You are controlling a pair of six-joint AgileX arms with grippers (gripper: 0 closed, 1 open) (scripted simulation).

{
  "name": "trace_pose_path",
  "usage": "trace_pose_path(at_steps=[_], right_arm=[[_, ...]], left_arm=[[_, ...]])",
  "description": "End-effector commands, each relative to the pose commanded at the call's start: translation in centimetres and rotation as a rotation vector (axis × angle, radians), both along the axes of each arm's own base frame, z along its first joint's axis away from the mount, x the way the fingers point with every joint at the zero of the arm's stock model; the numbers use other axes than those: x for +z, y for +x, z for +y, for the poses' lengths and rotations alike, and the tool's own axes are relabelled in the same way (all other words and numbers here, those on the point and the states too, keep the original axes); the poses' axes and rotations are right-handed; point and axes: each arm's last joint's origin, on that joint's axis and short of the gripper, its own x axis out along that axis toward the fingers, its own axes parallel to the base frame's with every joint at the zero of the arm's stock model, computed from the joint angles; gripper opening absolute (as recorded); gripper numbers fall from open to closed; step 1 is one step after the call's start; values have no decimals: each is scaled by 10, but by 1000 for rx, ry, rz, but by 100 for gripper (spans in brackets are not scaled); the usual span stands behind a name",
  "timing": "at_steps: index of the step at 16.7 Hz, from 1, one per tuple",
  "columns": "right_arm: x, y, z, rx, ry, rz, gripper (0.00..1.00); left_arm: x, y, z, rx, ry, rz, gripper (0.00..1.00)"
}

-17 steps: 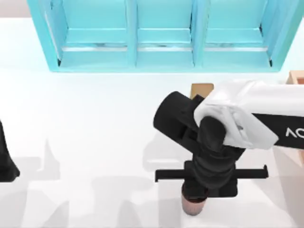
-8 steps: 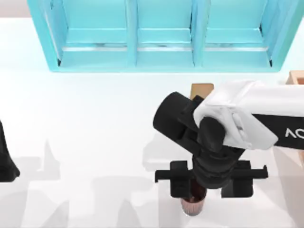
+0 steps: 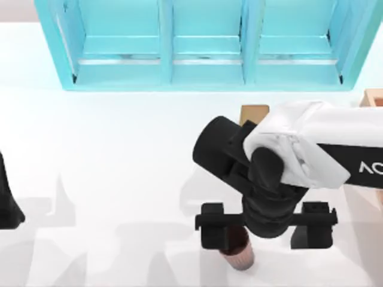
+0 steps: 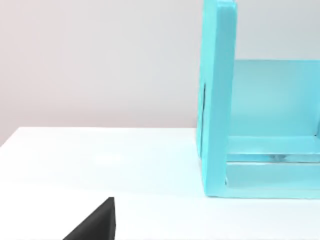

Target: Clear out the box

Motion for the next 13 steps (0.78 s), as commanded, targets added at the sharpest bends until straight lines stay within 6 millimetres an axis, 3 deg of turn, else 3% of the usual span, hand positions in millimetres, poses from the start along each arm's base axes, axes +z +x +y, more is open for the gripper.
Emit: trace_pose_path(at_steps=[5,13], right_arm=[[12,2,2,-5,5,-5,100],[95,1,0,-1,-4,1,100]], left_arm=[[0,0,0,0,0,0,100],[0,0,0,0,0,0,100]])
